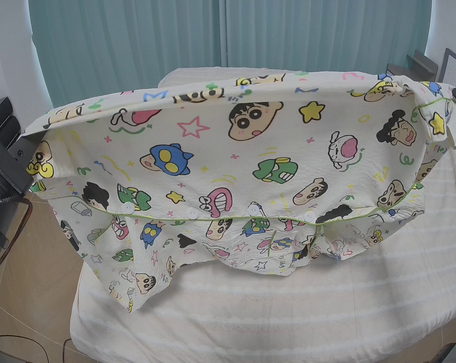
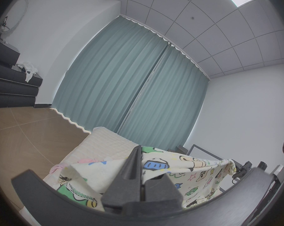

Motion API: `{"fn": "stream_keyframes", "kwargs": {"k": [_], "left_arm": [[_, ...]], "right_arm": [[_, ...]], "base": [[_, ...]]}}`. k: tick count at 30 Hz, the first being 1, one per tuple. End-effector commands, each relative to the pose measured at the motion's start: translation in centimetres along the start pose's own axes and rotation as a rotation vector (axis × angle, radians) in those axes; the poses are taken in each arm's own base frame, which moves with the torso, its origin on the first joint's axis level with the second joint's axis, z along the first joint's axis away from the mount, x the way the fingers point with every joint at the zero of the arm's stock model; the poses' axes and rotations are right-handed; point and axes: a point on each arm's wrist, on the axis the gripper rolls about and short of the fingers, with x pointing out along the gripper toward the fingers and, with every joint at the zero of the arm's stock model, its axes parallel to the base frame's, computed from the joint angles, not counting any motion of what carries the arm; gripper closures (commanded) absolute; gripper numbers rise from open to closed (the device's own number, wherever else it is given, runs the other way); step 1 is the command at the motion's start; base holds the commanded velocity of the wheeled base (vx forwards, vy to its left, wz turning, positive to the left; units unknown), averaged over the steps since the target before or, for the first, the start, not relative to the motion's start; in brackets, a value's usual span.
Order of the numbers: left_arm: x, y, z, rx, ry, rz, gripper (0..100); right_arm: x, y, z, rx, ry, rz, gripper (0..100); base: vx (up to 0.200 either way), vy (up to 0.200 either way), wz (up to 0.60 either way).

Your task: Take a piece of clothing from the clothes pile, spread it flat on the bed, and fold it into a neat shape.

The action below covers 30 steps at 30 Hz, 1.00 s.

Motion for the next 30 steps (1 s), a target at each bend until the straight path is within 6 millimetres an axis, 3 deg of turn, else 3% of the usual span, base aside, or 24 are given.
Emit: {"fn": "stream_keyframes", "kwargs": {"k": [1,9,19,30], "left_arm": [[-0.4,-0.2,-0.3,-0.008,0.019,-0.031,100],[-0.5,0.5,-2.7,0.030,0.136,-0.080,100],[-0.4,0.5,-2.8,0.029,0.141,-0.078,100],[-0.3,0.5,-2.9,0.029,0.143,-0.074,100]], "right_arm": [[-1.8,2.0,-0.2,0.070,0.044,0.130,100],[-1.6,1.0,-3.0,0.089,0.206,0.129,100],[-1.8,1.4,-2.0,0.089,0.158,0.145,100],[-1.9,1.4,-2.2,0.088,0.167,0.142,100]], "base": [[0.000,0.000,0.00],[0.000,0.000,0.00],[0.000,0.000,0.00],[-0.200,0.000,0.00]]}}
